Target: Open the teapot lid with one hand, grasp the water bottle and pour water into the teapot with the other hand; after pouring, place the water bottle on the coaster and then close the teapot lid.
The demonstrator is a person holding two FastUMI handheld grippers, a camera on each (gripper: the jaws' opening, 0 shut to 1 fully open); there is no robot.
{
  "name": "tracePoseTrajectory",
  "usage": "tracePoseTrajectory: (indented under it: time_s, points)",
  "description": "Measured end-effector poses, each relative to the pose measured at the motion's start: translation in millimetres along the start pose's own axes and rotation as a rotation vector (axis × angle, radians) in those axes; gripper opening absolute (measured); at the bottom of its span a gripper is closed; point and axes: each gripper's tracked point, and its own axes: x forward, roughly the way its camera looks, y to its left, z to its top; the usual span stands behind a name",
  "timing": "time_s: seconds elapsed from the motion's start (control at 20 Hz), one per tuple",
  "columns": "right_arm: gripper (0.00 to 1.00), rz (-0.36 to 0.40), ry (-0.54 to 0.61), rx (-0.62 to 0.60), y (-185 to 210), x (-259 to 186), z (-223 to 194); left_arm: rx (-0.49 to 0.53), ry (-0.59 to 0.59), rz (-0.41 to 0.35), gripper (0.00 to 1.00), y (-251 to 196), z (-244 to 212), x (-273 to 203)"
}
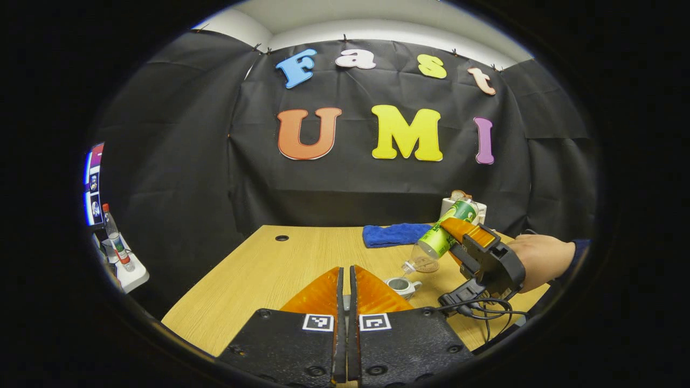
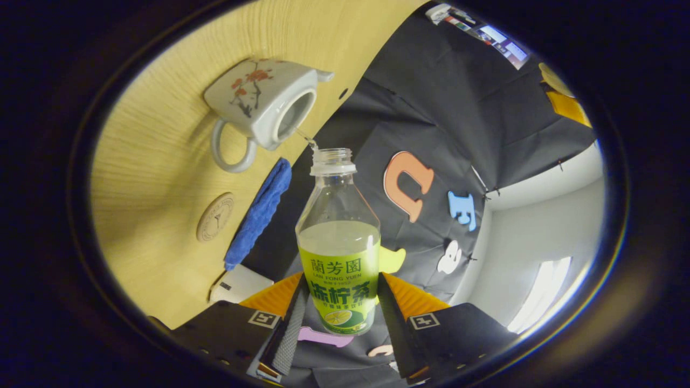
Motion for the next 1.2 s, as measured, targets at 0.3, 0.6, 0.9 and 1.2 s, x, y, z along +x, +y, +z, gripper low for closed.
tracePoseTrajectory:
  time_s: [0.3,0.6,0.9,1.2]
  points:
    - [0.73,-0.038,-0.023,-0.034,-5.5,-5.2,7.3,0.015,0.002,0.002,0.03,-2.5,0.2,0.0]
    - [0.72,-0.055,-0.034,-0.052,-11.4,-5.6,6.1,0.009,0.009,0.005,0.04,0.6,-2.4,0.7]
    - [0.72,-0.065,-0.033,-0.061,-11.4,-7.2,6.5,0.003,0.013,0.011,0.04,2.4,-3.5,2.2]
    - [0.75,-0.059,-0.036,-0.047,-7.9,-8.9,6.7,0.005,-0.001,-0.019,0.04,-6.0,-0.5,2.1]
